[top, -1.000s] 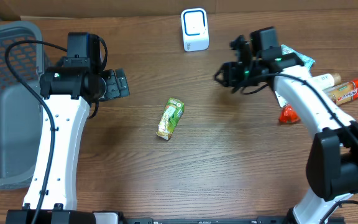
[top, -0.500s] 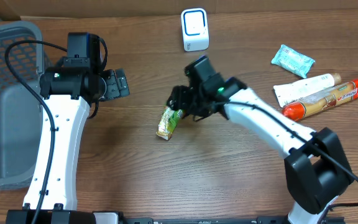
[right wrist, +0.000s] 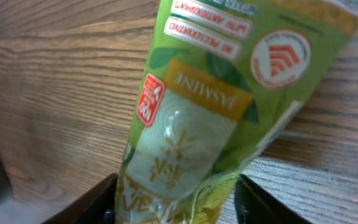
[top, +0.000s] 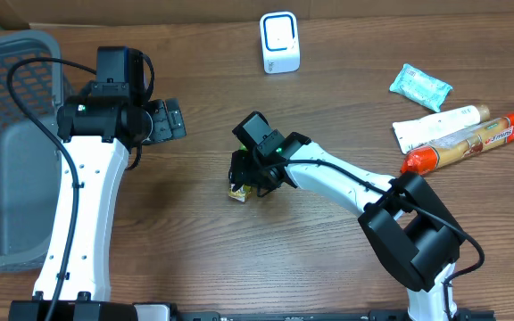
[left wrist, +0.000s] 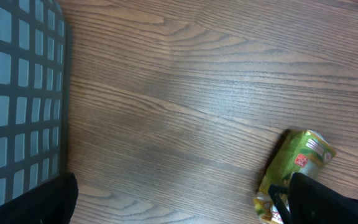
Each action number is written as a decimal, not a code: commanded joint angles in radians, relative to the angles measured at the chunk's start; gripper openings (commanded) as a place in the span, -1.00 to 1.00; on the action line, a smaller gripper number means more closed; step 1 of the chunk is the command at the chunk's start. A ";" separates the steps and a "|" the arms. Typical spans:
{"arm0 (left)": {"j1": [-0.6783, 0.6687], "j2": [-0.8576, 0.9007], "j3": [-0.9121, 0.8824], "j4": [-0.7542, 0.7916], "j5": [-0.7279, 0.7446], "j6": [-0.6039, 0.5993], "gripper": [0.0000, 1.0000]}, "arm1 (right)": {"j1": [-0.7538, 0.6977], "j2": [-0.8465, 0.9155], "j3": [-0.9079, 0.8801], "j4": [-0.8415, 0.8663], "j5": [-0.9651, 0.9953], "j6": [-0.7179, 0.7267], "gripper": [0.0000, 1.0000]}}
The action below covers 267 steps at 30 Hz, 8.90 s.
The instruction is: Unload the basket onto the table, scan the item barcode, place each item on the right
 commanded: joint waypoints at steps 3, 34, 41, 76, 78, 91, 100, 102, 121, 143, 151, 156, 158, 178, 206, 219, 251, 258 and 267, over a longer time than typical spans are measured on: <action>-0.002 0.003 -0.005 0.001 -0.009 -0.006 0.99 | 0.002 0.003 -0.003 -0.006 0.003 0.002 -0.20; -0.002 0.003 -0.005 0.001 -0.009 -0.006 0.99 | 0.050 0.154 0.212 -0.482 0.988 -0.549 -0.85; -0.002 0.003 -0.005 0.001 -0.009 -0.006 0.99 | 0.130 0.154 0.213 -0.483 0.911 -0.549 -0.01; -0.002 0.003 -0.005 0.001 -0.009 -0.006 0.99 | -0.358 -0.095 0.190 -0.532 -0.178 -0.948 0.64; -0.002 0.003 -0.005 0.001 -0.009 -0.006 0.99 | -0.359 -0.089 0.154 -0.514 -0.179 -0.996 0.67; -0.002 0.003 -0.005 0.001 -0.009 -0.006 0.99 | -0.359 -0.022 -0.037 -0.306 -0.181 -1.050 0.80; -0.002 0.003 -0.005 0.001 -0.009 -0.006 0.99 | -0.357 0.006 -0.057 -0.266 -0.219 -1.049 0.17; -0.002 0.003 -0.005 0.001 -0.009 -0.006 0.99 | -0.357 0.006 -0.057 -0.266 -0.218 -1.049 -0.06; -0.002 0.003 -0.005 0.001 -0.009 -0.006 0.99 | -0.357 -0.055 0.103 -0.386 -0.171 -1.043 -0.93; -0.002 0.003 -0.005 0.001 -0.009 -0.006 0.99 | -0.011 -0.120 -0.021 -0.317 0.688 -0.599 -0.82; -0.002 0.003 -0.005 0.001 -0.009 -0.006 0.99 | -0.007 -0.120 -0.031 -0.375 0.431 -0.613 -0.02; -0.002 0.003 -0.005 0.001 -0.009 -0.006 0.99 | -0.008 -0.120 -0.031 -0.386 0.311 -0.691 0.27; -0.002 0.003 -0.005 0.001 -0.009 -0.006 0.99 | -0.012 -0.122 -0.026 -0.390 0.313 -0.691 0.29; -0.002 0.003 -0.005 0.001 -0.009 -0.006 0.99 | -0.102 -0.125 0.024 -0.382 0.328 -0.853 0.65; -0.002 0.003 -0.005 0.001 -0.009 -0.006 1.00 | -0.225 -0.017 0.040 -0.324 0.183 -0.915 -0.93; -0.002 0.003 -0.005 0.001 -0.009 -0.006 0.99 | -0.367 -0.101 0.273 -0.441 -0.547 -0.915 -0.93; -0.002 0.003 -0.005 0.001 -0.009 -0.006 0.99 | -0.441 -0.124 0.603 -0.297 0.230 -0.641 -0.93; -0.002 0.003 -0.005 0.001 -0.009 -0.006 0.99 | -0.312 -0.037 0.600 -0.113 0.732 -0.845 -0.93; -0.002 0.003 -0.005 0.001 -0.009 -0.006 0.99 | -0.288 0.167 0.600 0.143 0.939 -1.122 -0.93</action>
